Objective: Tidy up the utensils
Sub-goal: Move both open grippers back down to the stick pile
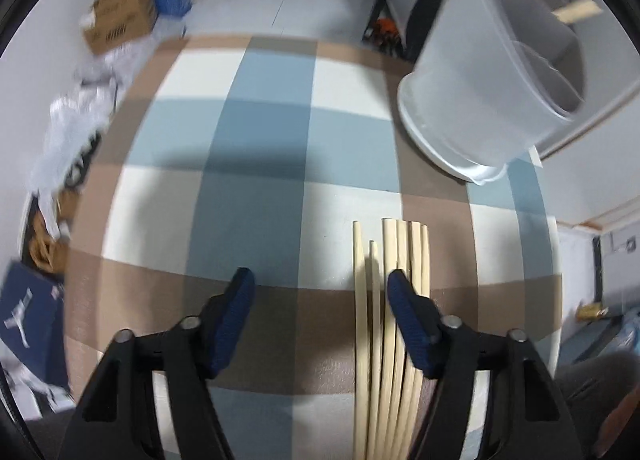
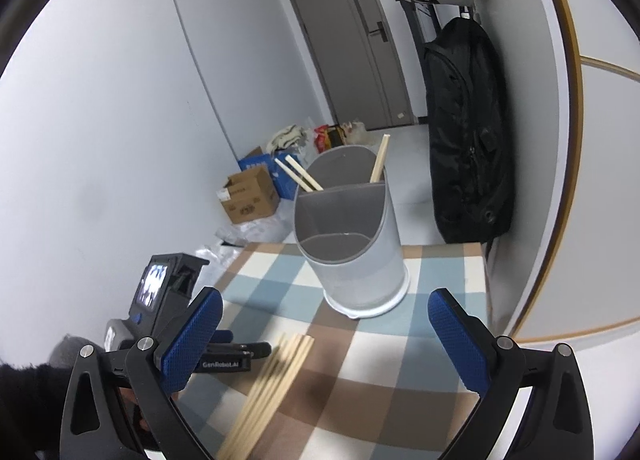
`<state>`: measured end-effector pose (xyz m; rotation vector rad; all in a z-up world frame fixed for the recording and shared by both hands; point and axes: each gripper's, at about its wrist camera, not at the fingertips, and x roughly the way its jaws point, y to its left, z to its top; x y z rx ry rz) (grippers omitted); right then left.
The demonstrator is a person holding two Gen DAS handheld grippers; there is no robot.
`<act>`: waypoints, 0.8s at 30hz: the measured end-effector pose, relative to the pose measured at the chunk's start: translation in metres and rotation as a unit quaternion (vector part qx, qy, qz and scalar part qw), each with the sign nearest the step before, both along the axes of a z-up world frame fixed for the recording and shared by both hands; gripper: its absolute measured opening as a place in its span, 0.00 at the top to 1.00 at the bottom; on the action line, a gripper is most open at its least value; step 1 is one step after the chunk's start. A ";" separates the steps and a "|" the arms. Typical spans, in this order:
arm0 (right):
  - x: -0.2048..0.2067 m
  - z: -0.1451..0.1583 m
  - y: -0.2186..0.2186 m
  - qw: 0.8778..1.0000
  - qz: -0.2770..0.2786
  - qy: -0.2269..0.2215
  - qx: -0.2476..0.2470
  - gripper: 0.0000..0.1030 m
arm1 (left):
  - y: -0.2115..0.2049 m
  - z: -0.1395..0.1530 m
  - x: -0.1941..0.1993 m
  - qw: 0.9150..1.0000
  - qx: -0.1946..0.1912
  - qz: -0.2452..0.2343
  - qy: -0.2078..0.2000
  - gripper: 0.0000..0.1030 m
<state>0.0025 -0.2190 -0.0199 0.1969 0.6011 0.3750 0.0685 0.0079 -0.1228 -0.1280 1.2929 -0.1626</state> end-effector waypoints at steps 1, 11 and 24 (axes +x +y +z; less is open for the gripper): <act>0.001 0.000 0.000 1.000 0.002 0.001 0.001 0.00 | 0.000 0.000 0.001 1.000 0.003 0.005 -0.002 0.47; 0.007 -0.003 -0.004 1.000 0.000 0.010 0.004 0.00 | -0.014 -0.001 0.001 0.997 0.078 -0.020 -0.001 0.50; 0.006 0.000 -0.010 0.999 0.014 0.026 0.038 0.00 | -0.024 0.000 0.018 0.997 0.081 0.006 0.006 0.71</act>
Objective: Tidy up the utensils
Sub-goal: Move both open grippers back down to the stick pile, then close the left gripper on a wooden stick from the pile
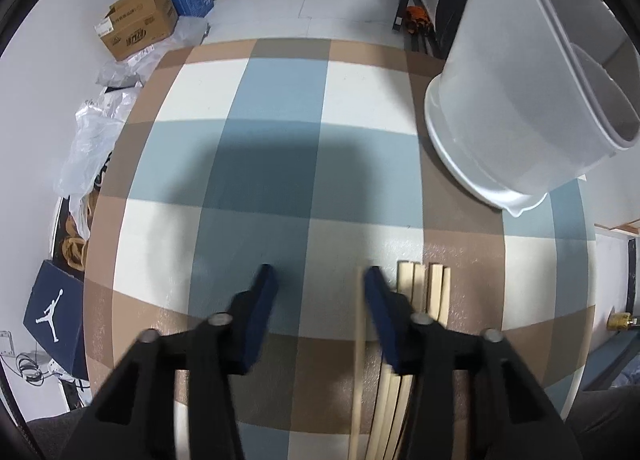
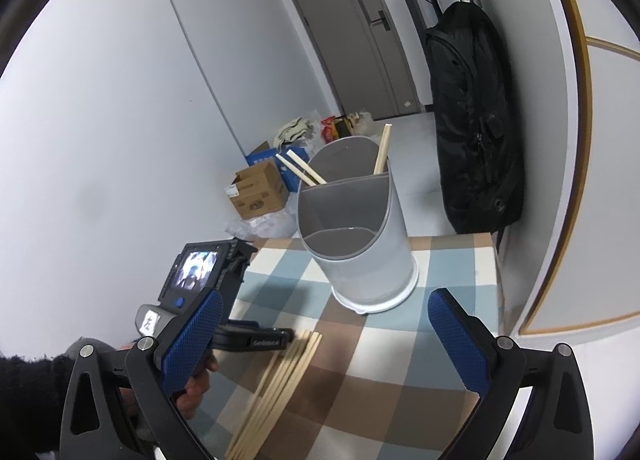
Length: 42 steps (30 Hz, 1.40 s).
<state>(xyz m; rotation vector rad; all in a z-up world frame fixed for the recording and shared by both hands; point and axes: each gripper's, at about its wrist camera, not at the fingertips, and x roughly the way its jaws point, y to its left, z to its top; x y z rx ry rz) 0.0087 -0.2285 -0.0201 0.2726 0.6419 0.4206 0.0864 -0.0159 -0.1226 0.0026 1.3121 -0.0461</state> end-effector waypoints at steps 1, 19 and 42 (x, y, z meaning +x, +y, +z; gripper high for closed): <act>0.001 -0.001 -0.002 1.000 -0.001 0.005 0.003 0.00 | -0.001 0.000 -0.001 1.000 -0.005 -0.002 -0.003 0.80; 0.014 -0.052 0.012 0.990 0.014 0.130 -0.044 0.00 | 0.051 0.013 -0.008 0.989 -0.122 0.076 -0.039 1.00; 0.065 -0.118 0.131 0.959 0.152 0.239 -0.029 0.52 | 0.117 0.039 -0.012 0.959 -0.236 0.099 -0.120 1.00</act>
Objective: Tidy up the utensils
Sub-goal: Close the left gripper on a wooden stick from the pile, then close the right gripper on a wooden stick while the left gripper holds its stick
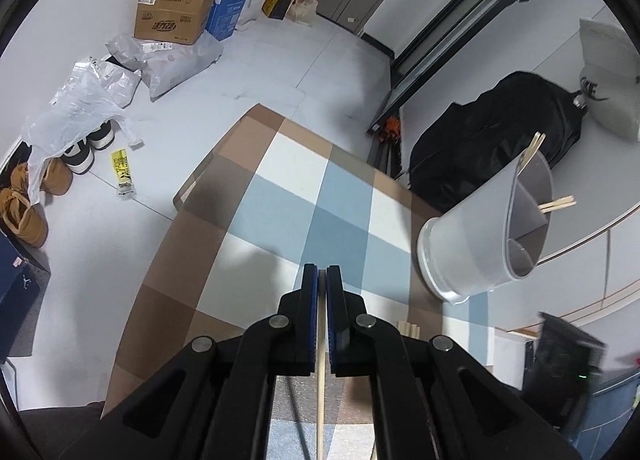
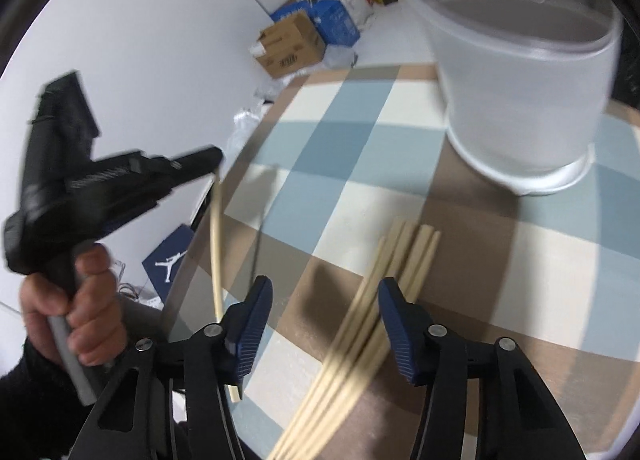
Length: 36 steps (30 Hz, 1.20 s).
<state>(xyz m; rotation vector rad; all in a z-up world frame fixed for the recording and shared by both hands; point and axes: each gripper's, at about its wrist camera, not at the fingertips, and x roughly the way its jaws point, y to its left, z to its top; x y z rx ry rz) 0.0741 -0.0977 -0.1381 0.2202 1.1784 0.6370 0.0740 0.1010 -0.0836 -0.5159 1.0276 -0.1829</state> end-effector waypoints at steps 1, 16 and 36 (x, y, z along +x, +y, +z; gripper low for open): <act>0.002 -0.003 0.003 1.000 0.001 0.005 -0.001 0.52 | 0.001 0.000 0.000 1.000 -0.001 -0.001 0.000 1.00; 0.028 -0.012 0.028 0.998 0.000 0.026 -0.060 0.53 | 0.011 0.003 -0.003 1.000 -0.026 0.007 -0.002 1.00; 0.024 -0.010 0.048 0.979 0.012 -0.023 -0.202 0.95 | 0.019 0.011 -0.013 1.000 -0.014 0.011 -0.020 1.00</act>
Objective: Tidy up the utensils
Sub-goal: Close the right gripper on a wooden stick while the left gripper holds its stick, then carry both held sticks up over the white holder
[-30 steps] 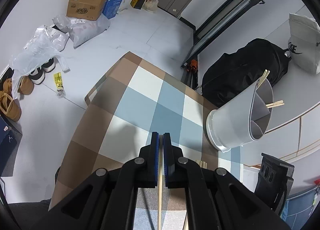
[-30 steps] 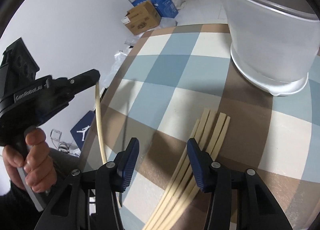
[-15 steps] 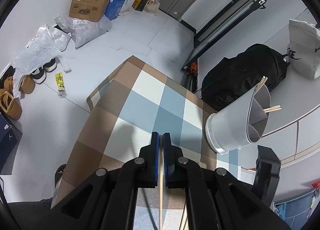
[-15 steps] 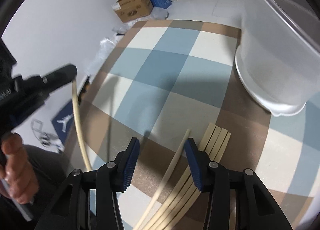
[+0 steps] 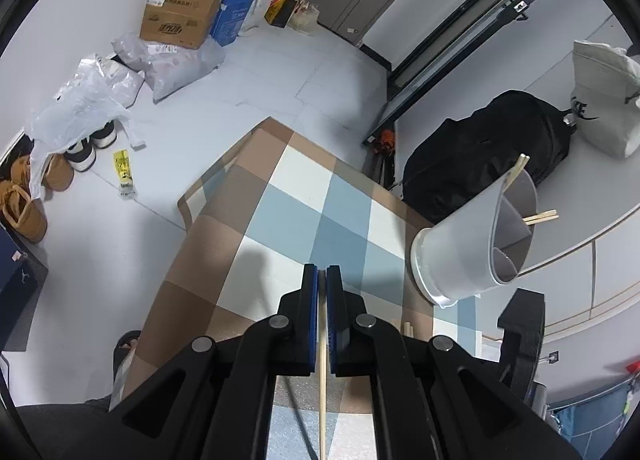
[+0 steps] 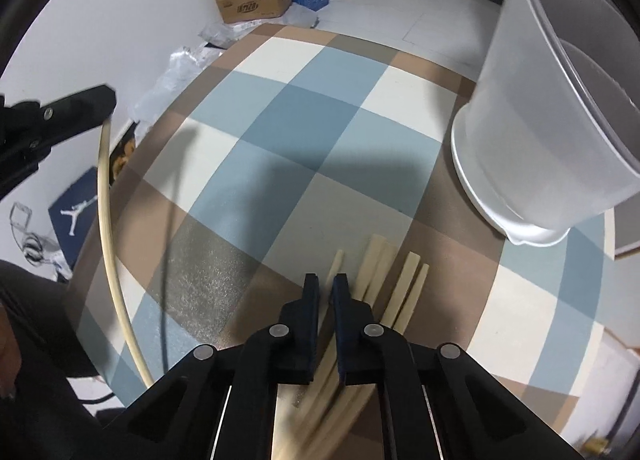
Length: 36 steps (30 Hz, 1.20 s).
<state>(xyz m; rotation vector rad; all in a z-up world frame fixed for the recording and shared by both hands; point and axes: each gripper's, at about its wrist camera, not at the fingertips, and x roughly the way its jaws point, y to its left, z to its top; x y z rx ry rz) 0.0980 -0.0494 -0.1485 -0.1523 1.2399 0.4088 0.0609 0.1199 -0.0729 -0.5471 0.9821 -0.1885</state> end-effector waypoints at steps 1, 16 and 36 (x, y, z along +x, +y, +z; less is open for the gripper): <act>0.002 -0.001 -0.002 1.000 -0.009 0.003 0.011 0.96 | 0.000 0.002 -0.001 1.000 0.002 -0.001 -0.006 1.00; -0.014 0.047 -0.054 0.984 -0.075 -0.068 0.144 0.96 | -0.016 0.013 -0.009 0.999 0.018 -0.026 -0.043 1.00; -0.068 0.117 -0.111 0.944 -0.082 -0.214 0.237 0.97 | -0.068 0.060 -0.028 0.984 0.059 -0.087 -0.147 1.00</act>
